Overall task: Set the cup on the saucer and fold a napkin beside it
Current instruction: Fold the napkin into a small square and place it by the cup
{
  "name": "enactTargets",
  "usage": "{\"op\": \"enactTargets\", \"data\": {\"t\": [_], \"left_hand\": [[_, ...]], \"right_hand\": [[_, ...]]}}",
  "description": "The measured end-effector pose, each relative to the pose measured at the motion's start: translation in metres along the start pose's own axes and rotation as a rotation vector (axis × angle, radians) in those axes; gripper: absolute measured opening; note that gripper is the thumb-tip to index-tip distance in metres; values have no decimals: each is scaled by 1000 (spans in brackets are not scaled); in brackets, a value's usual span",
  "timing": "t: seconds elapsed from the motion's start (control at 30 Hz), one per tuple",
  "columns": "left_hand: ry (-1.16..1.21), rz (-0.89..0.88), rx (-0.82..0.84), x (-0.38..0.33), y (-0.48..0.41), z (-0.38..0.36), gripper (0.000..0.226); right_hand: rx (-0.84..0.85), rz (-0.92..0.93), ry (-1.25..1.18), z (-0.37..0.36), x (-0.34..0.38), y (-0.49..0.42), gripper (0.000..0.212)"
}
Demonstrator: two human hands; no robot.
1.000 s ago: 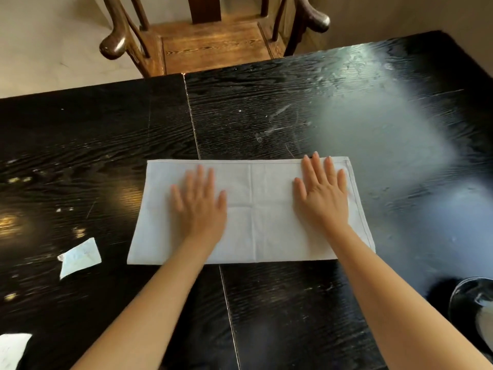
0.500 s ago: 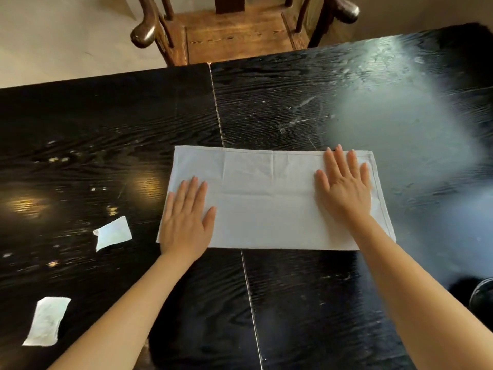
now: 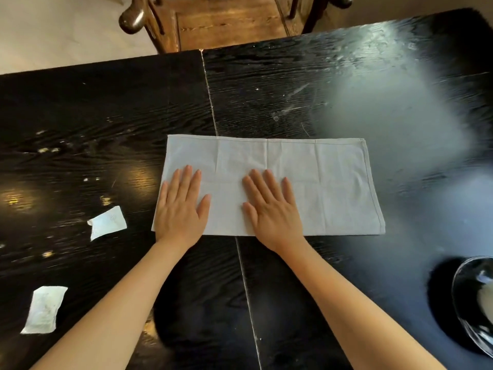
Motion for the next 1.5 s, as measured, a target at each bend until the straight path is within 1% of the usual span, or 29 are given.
{"op": "enactTargets", "data": {"t": [0.2, 0.37, 0.43, 0.5, 0.53, 0.6, 0.63, 0.67, 0.73, 0.77, 0.8, 0.83, 0.9, 0.97, 1.0, 1.03, 1.07, 1.1, 1.17, 1.2, 1.23, 1.27, 1.3, 1.37, 1.4, 1.5], "left_hand": [[-16, -38, 7, 4, 1, -1, 65], [-8, -132, 15, 11, 2, -1, 69], [-12, -282, 18, 13, 7, -4, 68], [-69, -513, -36, 15, 14, -6, 65], [-104, -618, -34, 18, 17, -9, 64], [-155, -752, -25, 25, 18, -12, 67], [-192, -785, -46, 27, 17, -11, 69], [-226, -800, -62, 27, 17, -8, 69], [-254, -813, -87, 27, 17, -2, 65], [-255, -827, -118, 28, 18, 0, 62], [-256, -841, -156, 31, 19, 2, 63], [-261, -850, -197, 35, 23, 2, 76], [-291, -859, -228, 42, 29, 2, 111], [-261, -806, -170, 48, 32, 4, 129], [-229, -761, -141, 53, 31, 1, 133], [-187, -729, -119, 57, 29, 0, 131], [-107, -706, -122, 60, 27, -1, 121], [36, -666, -111, 64, 25, 2, 107], [426, -457, -19, 73, 17, 18, 75], [545, -334, 38, 77, 13, 25, 56], [571, -241, 99, 80, 9, 31, 39], [580, -178, 137, 82, 3, 35, 27], [615, -133, 159, 84, -2, 40, 20], [730, -41, 160, 87, -13, 48, 14], [804, 19, 165, 90, -19, 49, 12], [966, 174, 173, 93, -38, 48, 8]], "right_hand": [[-15, -150, 77, 41, -78, 29, 62], [-7, -213, 131, 67, -123, 50, 66], [26, -192, 128, 68, -128, 51, 69], [52, -166, 105, 66, -131, 50, 75], [66, -157, 104, 66, -132, 50, 79], [55, -131, 136, 71, -134, 56, 83], [24, -112, 165, 76, -134, 63, 81], [-21, -90, 195, 81, -131, 71, 74], [-116, -6, 273, 90, -120, 86, 51], [-145, 33, 298, 89, -117, 94, 43], [-138, 57, 325, 86, -115, 100, 40], [-111, 78, 351, 83, -116, 105, 39], [-54, 126, 384, 79, -121, 111, 44], [-52, 162, 390, 82, -125, 110, 44], [-71, 170, 373, 86, -126, 109, 40], [-101, 170, 339, 92, -125, 106, 39], [-129, 163, 298, 96, -125, 104, 37], [-151, 158, 257, 100, -124, 103, 34], [-161, 137, 207, 104, -124, 102, 33], [-155, 111, 174, 107, -125, 101, 27], [-150, 72, 112, 110, -128, 100, 24], [-138, 18, 24, 116, -132, 97, 25], [-142, -47, -81, 123, -138, 94, 22], [-190, -186, -313, 137, -153, 84, 6], [-218, -244, -424, 143, -159, 78, 8], [-279, -400, -830, 149, -170, 61, 24]]}}
Point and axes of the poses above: each hand's wrist, its own y-axis away from the middle knuckle, its own z-axis out of the back of the hand, x = y × z, the point moved 5 cm from there along -y, towards the middle knuckle, and after that the axes turned 15 degrees about -y, right-handed, at the moved point
